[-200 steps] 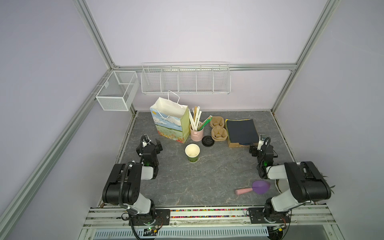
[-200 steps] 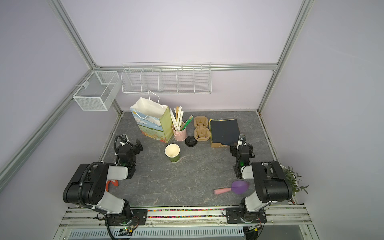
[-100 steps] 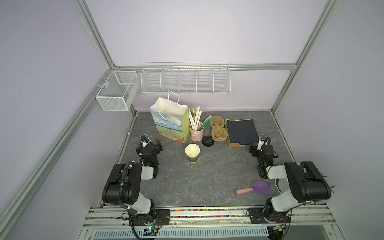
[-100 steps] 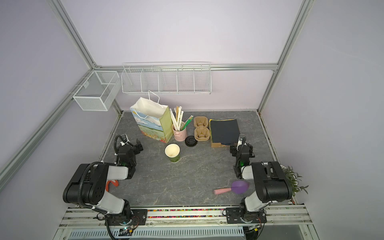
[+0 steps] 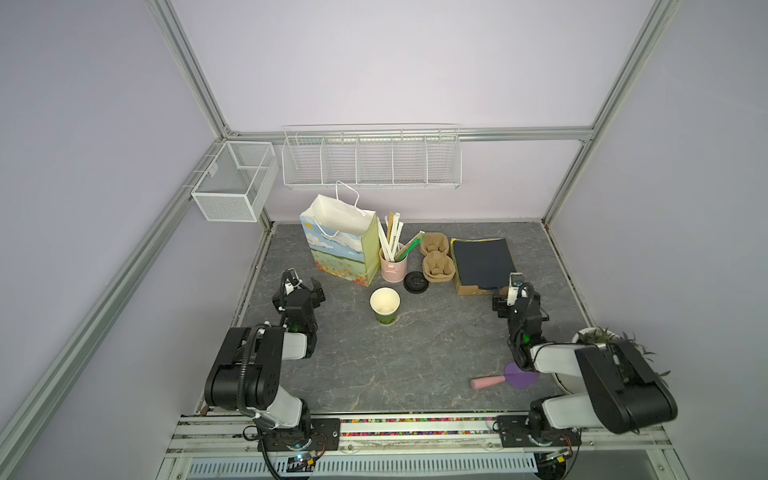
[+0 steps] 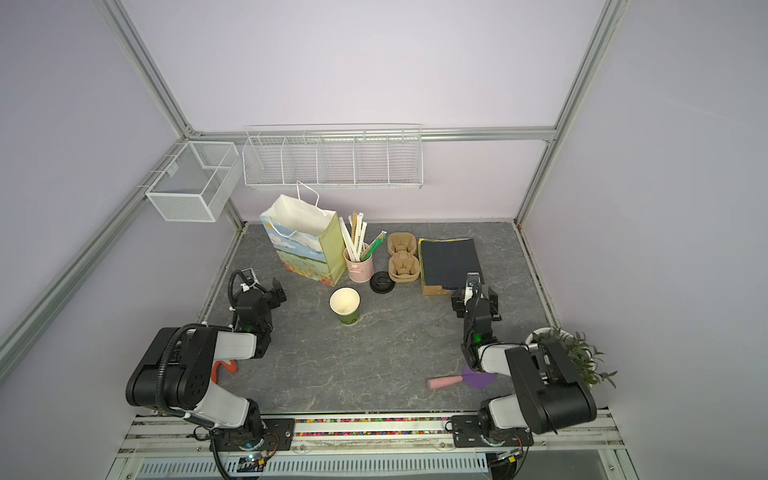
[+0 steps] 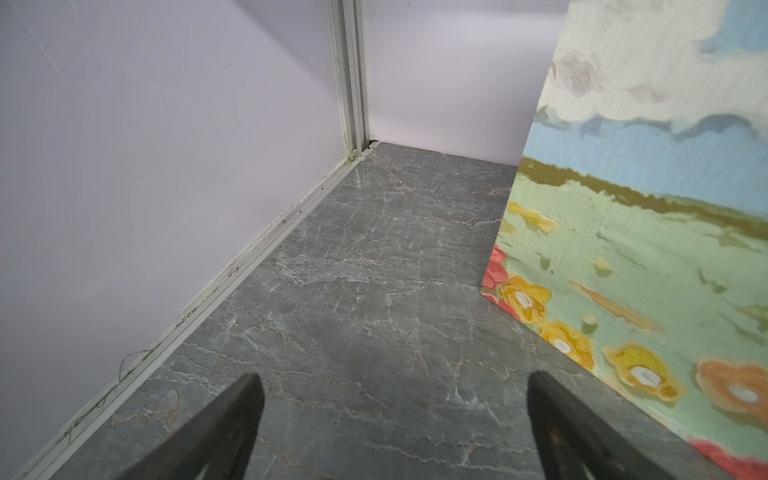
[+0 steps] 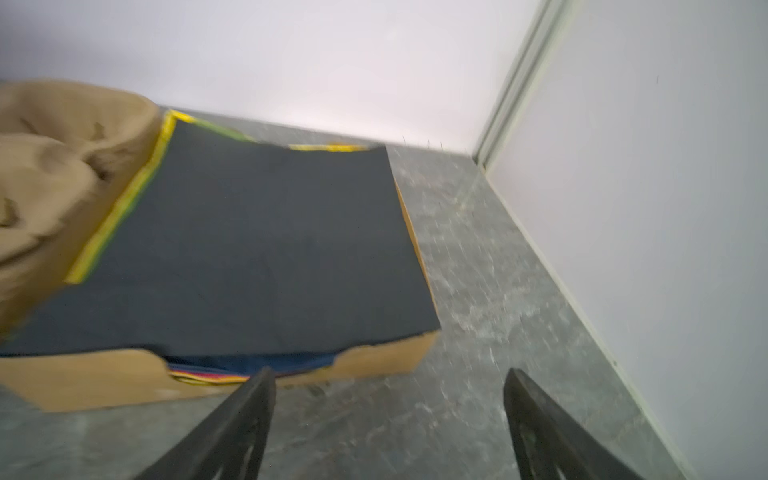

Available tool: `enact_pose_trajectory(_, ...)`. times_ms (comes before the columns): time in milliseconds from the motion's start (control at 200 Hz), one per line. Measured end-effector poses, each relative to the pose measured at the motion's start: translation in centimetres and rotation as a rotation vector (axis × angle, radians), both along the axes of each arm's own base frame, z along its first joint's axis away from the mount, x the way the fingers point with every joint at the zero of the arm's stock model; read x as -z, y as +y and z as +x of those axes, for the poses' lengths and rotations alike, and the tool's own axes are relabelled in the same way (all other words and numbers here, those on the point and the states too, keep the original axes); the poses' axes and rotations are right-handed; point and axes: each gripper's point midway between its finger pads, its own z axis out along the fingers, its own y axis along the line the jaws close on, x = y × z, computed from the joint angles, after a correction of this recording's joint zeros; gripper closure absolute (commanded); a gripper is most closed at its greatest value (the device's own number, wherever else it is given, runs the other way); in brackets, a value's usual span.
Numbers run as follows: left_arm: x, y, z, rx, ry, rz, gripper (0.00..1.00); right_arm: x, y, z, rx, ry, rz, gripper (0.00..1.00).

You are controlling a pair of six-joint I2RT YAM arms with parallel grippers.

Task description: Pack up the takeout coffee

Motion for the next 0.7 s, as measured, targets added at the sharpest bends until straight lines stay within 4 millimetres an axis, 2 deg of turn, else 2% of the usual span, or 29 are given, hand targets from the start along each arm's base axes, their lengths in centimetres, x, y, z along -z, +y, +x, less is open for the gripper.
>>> enact_pose_trajectory(35,-0.1,0.0,0.0,-0.001,-0.002,0.000,0.01,-2.2,0.5,0.2,-0.017,-0.035,0.012,0.12)
enact_pose_trajectory(65,-0.1,0.0,0.0,-0.001,-0.005,0.000,0.01,-5.4,1.0,0.2,-0.037,-0.100,0.036,0.12)
enact_pose_trajectory(100,-0.3,0.0,-0.1,-0.004,-0.009,0.001,0.01,-7.5,1.2,0.0,-0.046,-0.147,0.062,0.12)
enact_pose_trajectory(130,-0.6,0.1,-0.3,-0.009,-0.012,0.003,0.01,-10.3,1.4,-0.5,-0.056,-0.213,0.103,0.12)
enact_pose_trajectory(195,-1.8,-0.1,-0.6,-0.015,-0.031,0.011,0.01,-13.5,1.2,-1.9,-0.057,-0.304,0.192,0.12)
enact_pose_trajectory(250,-3.3,-0.6,-1.0,-0.013,-0.051,0.029,0.01,-14.9,0.9,-2.8,-0.042,-0.324,0.274,0.11)
enact_pose_trajectory(360,-7.2,-2.3,-1.6,-0.006,-0.116,0.007,0.01,-16.6,1.0,-2.7,-0.017,-0.255,0.422,0.11)
enact_pose_trajectory(470,-11.0,-2.5,-2.4,-0.028,-0.180,-0.128,0.01,-17.7,1.1,-2.2,0.006,-0.193,0.530,0.11)
enact_pose_trajectory(570,-14.1,-2.6,-3.8,-0.028,-0.247,-0.290,0.01,-16.0,1.4,-2.2,0.016,-0.112,0.571,0.11)
enact_pose_trajectory(700,-15.9,-4.0,-5.9,0.072,-0.304,-0.451,0.01,-12.7,2.9,-1.9,-0.020,0.039,0.582,0.11)
